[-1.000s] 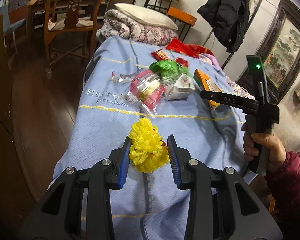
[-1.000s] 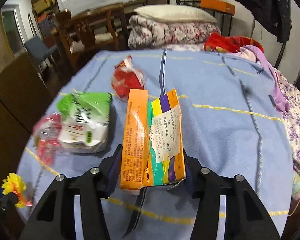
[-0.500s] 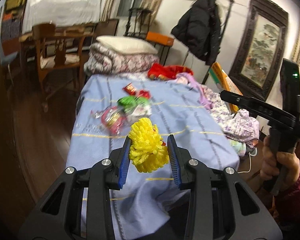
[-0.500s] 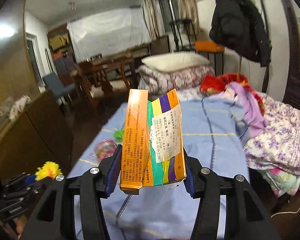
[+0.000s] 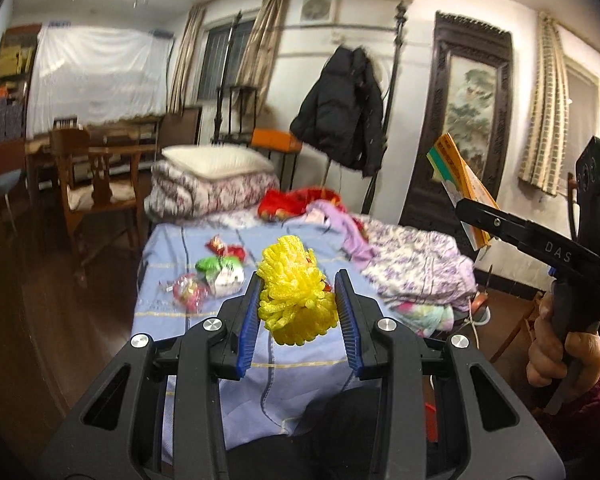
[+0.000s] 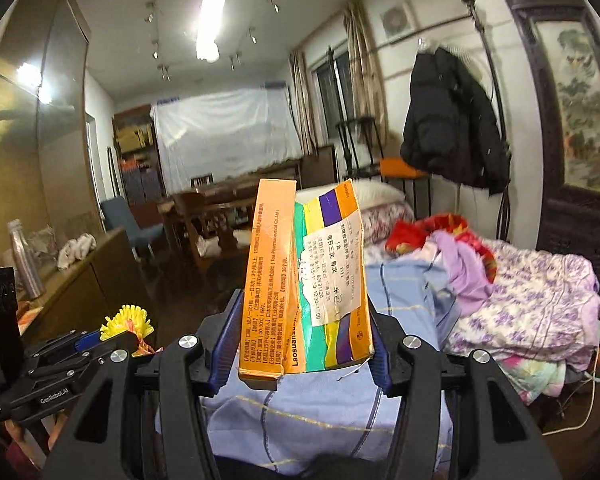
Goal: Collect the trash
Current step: 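Lift and carry the flower and orange box toward the red wastebasket, then open the right tool over the wastebasket while the left tool lowers the flower into it, then release the yellow flower from the left tool and move both tools back toward the table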
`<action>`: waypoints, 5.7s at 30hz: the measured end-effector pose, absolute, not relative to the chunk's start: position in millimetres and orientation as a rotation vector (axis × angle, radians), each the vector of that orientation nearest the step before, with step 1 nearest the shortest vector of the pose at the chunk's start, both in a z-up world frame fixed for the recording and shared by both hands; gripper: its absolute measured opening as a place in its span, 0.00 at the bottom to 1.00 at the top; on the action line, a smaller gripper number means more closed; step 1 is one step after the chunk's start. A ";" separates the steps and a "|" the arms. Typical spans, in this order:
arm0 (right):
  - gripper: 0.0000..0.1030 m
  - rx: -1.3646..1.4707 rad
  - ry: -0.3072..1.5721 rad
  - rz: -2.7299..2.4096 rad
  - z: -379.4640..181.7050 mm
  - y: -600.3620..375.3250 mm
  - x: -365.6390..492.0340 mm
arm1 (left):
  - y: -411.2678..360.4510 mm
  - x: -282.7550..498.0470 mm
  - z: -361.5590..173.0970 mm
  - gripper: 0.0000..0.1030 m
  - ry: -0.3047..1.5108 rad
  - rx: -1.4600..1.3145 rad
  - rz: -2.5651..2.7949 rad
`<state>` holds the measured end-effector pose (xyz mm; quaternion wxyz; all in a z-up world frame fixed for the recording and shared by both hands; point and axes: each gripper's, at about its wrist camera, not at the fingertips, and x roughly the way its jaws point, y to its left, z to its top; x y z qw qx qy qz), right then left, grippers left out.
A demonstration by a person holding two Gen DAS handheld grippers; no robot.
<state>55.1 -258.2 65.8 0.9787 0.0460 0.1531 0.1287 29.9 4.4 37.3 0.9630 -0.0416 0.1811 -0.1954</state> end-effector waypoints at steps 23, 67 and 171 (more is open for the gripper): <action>0.56 0.047 0.185 0.120 90.4 -293.7 -66.7 | -36.4 -33.7 66.3 0.37 0.241 -0.045 -0.528; 0.57 0.332 0.794 -0.178 -161.0 -461.5 53.5 | -220.6 95.1 -79.0 0.37 0.750 0.186 -0.715; 0.89 0.338 0.430 -0.105 -17.1 -427.0 -13.1 | -223.0 68.4 -60.4 0.90 0.618 0.212 -0.633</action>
